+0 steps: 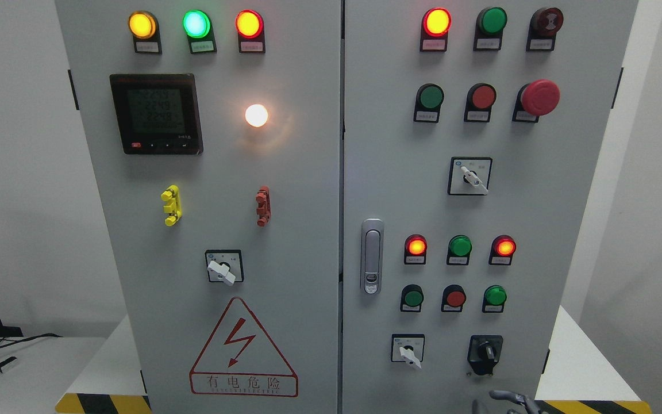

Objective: Trip black knob to open circuit
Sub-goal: 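Raise the right hand up toward the black rotary knob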

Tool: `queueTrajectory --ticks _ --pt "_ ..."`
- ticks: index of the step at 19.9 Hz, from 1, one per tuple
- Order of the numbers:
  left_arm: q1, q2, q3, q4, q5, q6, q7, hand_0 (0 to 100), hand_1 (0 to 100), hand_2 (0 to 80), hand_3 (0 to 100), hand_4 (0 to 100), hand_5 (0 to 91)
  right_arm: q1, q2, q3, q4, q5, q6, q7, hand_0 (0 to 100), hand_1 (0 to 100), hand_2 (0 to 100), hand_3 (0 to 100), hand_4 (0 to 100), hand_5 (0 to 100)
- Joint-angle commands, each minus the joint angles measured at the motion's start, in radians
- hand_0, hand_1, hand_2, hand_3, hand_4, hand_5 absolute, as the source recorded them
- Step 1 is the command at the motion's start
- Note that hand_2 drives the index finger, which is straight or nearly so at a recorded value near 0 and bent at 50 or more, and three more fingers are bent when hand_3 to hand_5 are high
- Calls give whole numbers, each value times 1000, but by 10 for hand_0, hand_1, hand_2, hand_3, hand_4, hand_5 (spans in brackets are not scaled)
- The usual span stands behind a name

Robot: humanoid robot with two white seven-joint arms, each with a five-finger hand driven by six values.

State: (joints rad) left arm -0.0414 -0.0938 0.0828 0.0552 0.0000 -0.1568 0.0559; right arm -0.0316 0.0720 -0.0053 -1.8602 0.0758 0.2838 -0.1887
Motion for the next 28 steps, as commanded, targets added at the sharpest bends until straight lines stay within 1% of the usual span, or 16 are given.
queueTrajectory --ticks 1,10,15,28 --pt "0 0 0 0 -31 0 -1 120 389 0 0 0 0 -30 -1 -32 9 12 2 0 226 730 440 1000 1000 936" --pt "0 0 0 0 -31 0 -1 120 389 0 0 0 0 -33 -3 -47 15 15 0 5 264 739 436 1000 1000 937" --pt "0 -1 0 0 -31 0 -1 120 389 0 0 0 0 -76 0 -45 48 15 2 3 280 741 432 1000 1000 937" --pt "0 0 0 0 -31 0 -1 120 389 0 0 0 0 -120 -3 -45 127 15 -11 3 298 736 427 1000 1000 937"
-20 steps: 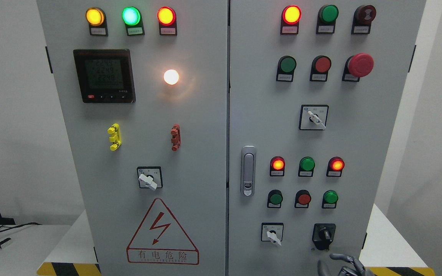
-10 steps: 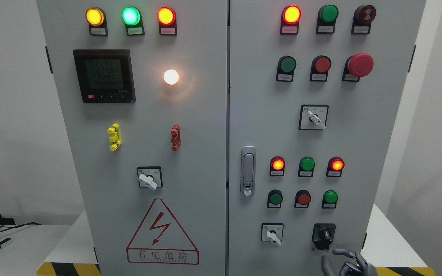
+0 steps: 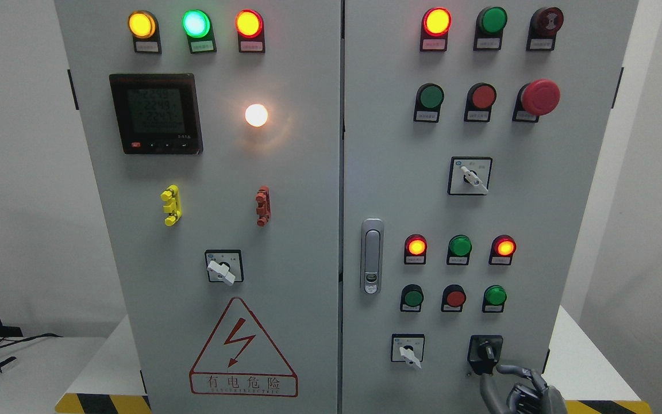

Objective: Trip black knob to open circuit
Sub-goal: 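Raise the right hand up toward the black rotary knob, then close the right hand fingers around the black rotary knob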

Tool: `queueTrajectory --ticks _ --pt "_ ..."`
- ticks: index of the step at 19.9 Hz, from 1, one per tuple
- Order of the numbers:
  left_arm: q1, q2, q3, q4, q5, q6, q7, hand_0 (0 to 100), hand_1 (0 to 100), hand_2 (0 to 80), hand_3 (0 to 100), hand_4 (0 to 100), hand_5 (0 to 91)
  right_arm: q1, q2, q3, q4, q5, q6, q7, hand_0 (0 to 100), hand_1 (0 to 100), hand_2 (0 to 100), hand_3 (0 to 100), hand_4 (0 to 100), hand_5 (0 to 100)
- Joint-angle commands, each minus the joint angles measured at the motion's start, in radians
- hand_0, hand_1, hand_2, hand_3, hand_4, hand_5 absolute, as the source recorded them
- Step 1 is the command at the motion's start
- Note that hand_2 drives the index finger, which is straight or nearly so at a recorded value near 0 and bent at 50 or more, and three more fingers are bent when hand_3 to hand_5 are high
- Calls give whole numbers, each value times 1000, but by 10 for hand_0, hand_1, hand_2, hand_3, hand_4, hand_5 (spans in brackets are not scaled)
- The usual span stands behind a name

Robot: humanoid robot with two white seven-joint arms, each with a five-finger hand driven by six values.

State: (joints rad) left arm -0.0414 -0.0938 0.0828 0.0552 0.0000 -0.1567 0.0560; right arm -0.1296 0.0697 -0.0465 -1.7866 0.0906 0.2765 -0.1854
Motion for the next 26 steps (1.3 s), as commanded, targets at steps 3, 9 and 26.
queueTrajectory --ticks 3,9,26 --pt "0 -1 0 0 -31 0 -1 120 389 0 0 0 0 -33 -2 -4 64 0 -3 0 301 733 426 1000 1000 937" --pt "0 0 0 0 -31 0 -1 120 389 0 0 0 0 -44 -1 -4 73 0 -6 0 308 730 425 1000 1000 938" --pt "0 0 0 0 -31 0 -1 120 389 0 0 0 0 -35 2 -12 61 0 -11 0 324 727 422 1000 1000 938"
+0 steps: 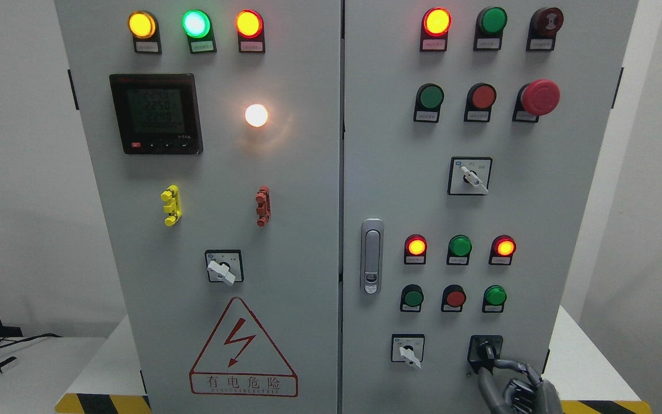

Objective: Trip black knob to open circuit
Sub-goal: 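Close the right hand fingers around the black rotary knob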

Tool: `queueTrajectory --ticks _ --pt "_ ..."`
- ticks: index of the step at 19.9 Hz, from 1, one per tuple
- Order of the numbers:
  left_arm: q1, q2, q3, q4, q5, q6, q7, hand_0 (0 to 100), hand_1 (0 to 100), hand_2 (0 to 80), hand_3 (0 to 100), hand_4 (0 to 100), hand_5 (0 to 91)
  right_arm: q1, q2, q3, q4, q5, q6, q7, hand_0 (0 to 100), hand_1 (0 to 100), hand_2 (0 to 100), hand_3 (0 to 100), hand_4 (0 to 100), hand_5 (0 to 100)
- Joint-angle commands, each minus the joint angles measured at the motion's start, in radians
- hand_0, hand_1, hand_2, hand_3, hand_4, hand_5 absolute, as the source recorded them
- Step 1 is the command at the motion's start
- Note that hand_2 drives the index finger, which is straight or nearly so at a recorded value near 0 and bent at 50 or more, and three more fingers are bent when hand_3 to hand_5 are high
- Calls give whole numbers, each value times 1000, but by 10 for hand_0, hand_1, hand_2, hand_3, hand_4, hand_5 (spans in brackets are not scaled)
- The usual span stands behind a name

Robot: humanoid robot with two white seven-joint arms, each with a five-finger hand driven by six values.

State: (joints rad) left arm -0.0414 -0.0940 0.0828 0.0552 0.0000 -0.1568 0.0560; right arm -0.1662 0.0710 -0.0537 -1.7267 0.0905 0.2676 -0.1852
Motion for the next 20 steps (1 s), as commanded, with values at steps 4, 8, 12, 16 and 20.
queueTrajectory --ticks 4,8,12,16,20 --pt "0 -1 0 0 -31 0 -1 120 389 0 0 0 0 4 1 -9 -4 -2 -1 0 324 727 423 1000 1000 938" --pt "0 0 0 0 -31 0 -1 120 389 0 0 0 0 4 3 -5 -7 -2 -1 0 322 727 425 1000 1000 938" --pt "0 0 0 0 -31 0 -1 120 389 0 0 0 0 4 3 -1 -16 -2 -1 0 322 727 427 1000 1000 938" --pt "0 0 0 0 -31 0 -1 120 389 0 0 0 0 5 3 -1 -16 -2 -1 0 321 727 429 1000 1000 938" --pt "0 0 0 0 -31 0 -1 120 389 0 0 0 0 14 3 6 -25 -3 1 0 321 727 431 1000 1000 938"
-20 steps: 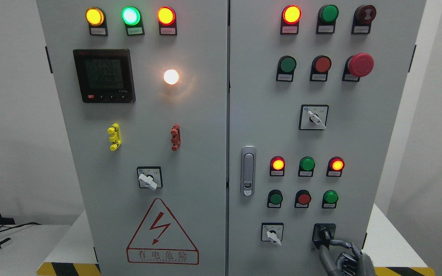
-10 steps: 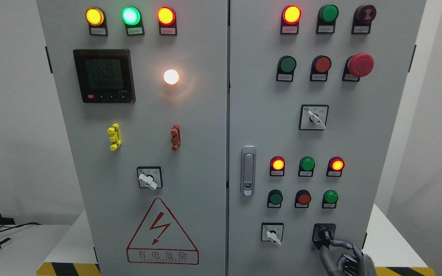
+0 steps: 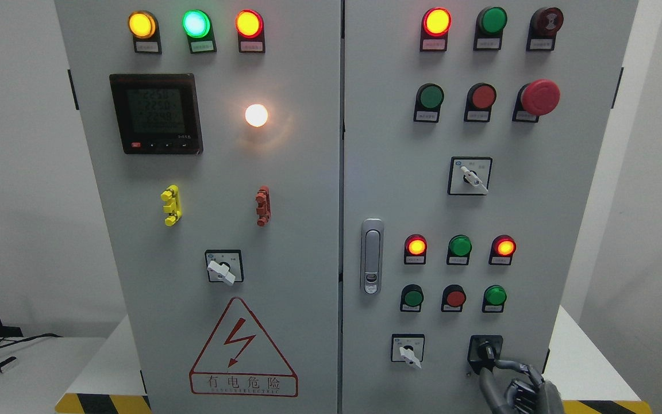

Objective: Trip black knob to open circuit
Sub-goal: 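Close the right hand fingers around the black rotary knob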

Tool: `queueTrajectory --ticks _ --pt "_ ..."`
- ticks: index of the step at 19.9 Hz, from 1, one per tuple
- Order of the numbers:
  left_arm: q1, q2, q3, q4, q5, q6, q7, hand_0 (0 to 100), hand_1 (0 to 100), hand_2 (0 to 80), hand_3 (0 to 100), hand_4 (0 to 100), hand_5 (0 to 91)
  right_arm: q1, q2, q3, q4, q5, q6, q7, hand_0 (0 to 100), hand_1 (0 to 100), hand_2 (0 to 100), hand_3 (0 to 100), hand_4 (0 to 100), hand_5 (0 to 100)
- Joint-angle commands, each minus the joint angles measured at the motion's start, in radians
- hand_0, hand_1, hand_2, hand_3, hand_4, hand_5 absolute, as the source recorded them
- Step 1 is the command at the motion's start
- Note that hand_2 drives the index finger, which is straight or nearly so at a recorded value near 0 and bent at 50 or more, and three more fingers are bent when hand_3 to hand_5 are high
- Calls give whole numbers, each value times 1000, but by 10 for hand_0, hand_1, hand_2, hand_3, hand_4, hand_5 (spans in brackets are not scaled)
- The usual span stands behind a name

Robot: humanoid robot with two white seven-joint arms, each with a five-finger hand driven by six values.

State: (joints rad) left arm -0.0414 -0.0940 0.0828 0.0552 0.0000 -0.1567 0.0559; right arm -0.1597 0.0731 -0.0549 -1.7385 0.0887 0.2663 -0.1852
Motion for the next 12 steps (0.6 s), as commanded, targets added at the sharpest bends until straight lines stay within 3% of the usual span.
queueTrajectory --ticks 1,12 --pt "0 0 0 0 -31 0 -1 120 389 0 0 0 0 11 1 7 -15 -1 2 0 321 727 432 1000 1000 937" --pt "0 0 0 0 -31 0 -1 120 389 0 0 0 0 11 2 26 -18 -3 2 1 320 726 434 1000 1000 937"
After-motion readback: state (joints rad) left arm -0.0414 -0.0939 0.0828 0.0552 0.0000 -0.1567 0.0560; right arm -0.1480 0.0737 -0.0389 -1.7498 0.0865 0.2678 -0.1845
